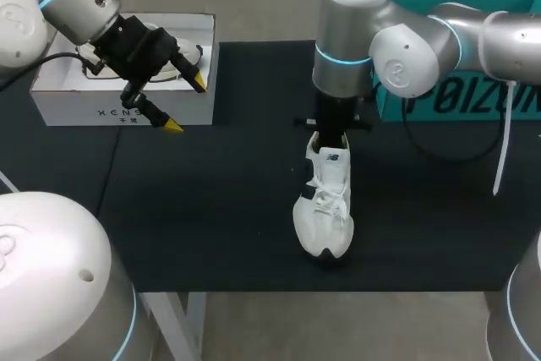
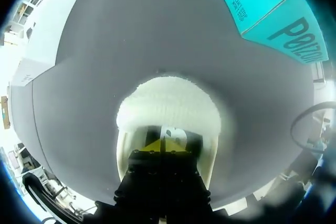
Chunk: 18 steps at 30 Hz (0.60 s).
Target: Take the shoe out of the shoebox, open the shoe tongue, remove and reinsert the insole, then place the shoe into the shoebox
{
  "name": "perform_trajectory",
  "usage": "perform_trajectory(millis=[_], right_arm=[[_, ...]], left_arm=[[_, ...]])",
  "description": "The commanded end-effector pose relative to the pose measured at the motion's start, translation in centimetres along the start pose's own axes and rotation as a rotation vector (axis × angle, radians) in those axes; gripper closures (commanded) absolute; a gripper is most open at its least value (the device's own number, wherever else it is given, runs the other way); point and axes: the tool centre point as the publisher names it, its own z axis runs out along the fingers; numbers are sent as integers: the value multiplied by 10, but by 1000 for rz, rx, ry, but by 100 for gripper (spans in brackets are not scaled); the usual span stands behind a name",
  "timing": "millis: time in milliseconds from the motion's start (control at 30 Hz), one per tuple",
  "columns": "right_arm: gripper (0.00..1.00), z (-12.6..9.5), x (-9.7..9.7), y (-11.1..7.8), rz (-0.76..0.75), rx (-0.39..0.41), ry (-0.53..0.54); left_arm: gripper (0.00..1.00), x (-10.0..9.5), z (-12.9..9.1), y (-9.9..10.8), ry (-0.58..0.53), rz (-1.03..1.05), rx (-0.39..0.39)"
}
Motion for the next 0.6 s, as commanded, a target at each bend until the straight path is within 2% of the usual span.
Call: perform_trajectory(millis=[33,200,333,600], right_arm=[[100,-29,-4,-11,-1,-28,-19],[100,-49,-1,-18,-5,-21,-33],[100,-57,3,-26,-8,6,-33],[100,-45,1,-42,18,38,-20]], left_arm=[[0,0,0,0,1,0,-2],[0,0,0,0,1,0,-2],[0,0,0,0,1,0,-2],[0,0,0,0,1,0,-2]])
